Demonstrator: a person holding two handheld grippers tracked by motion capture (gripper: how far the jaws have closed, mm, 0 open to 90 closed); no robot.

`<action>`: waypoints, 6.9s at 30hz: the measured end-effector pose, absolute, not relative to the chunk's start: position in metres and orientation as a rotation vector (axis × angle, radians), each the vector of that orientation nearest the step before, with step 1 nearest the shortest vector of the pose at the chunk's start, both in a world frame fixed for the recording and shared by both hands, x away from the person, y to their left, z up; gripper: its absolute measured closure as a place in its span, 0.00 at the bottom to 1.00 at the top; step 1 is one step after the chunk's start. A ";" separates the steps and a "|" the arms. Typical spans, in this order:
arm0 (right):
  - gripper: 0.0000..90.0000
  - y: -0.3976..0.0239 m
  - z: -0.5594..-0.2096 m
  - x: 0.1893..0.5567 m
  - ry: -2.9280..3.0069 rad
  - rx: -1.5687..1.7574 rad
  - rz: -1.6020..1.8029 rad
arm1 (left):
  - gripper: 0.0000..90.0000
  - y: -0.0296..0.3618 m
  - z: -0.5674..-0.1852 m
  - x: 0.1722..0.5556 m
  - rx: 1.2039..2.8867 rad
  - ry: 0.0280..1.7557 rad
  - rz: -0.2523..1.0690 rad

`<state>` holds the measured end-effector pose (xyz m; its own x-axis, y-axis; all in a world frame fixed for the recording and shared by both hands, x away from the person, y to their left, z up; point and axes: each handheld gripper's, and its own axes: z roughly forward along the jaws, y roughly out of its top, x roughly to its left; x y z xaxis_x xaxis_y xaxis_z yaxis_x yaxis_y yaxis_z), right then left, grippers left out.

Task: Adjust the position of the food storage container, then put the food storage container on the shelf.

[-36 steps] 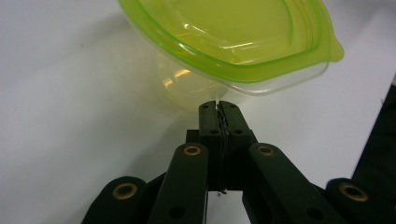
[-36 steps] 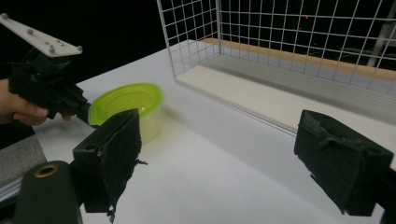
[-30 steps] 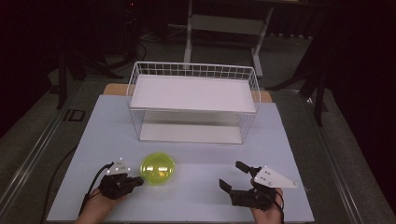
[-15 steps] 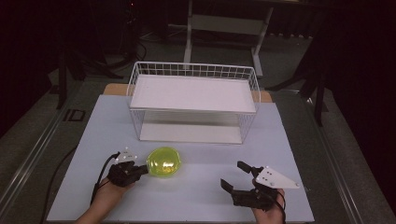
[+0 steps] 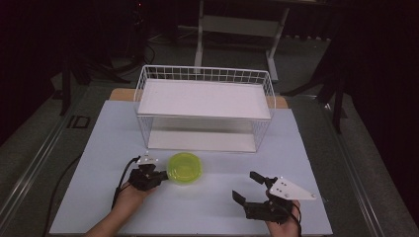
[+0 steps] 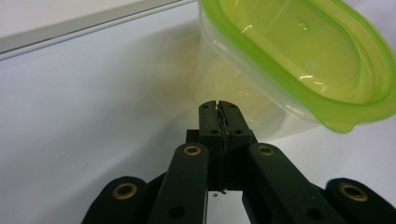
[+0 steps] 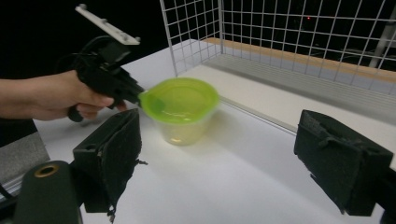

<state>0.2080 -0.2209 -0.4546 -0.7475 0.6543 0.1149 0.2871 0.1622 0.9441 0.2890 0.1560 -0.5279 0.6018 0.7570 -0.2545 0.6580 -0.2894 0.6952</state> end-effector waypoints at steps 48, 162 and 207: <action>0.17 -0.222 -0.460 0.210 2.154 0.925 1.597 | 1.00 0.077 -0.528 0.315 2.044 1.023 0.076; 0.76 -0.202 -0.498 0.311 2.399 1.397 1.380 | 0.81 0.080 -0.500 0.314 1.899 1.130 -0.167; 0.88 -0.164 -0.477 0.335 2.157 1.434 1.494 | 0.91 0.113 -0.484 0.329 1.719 1.079 0.090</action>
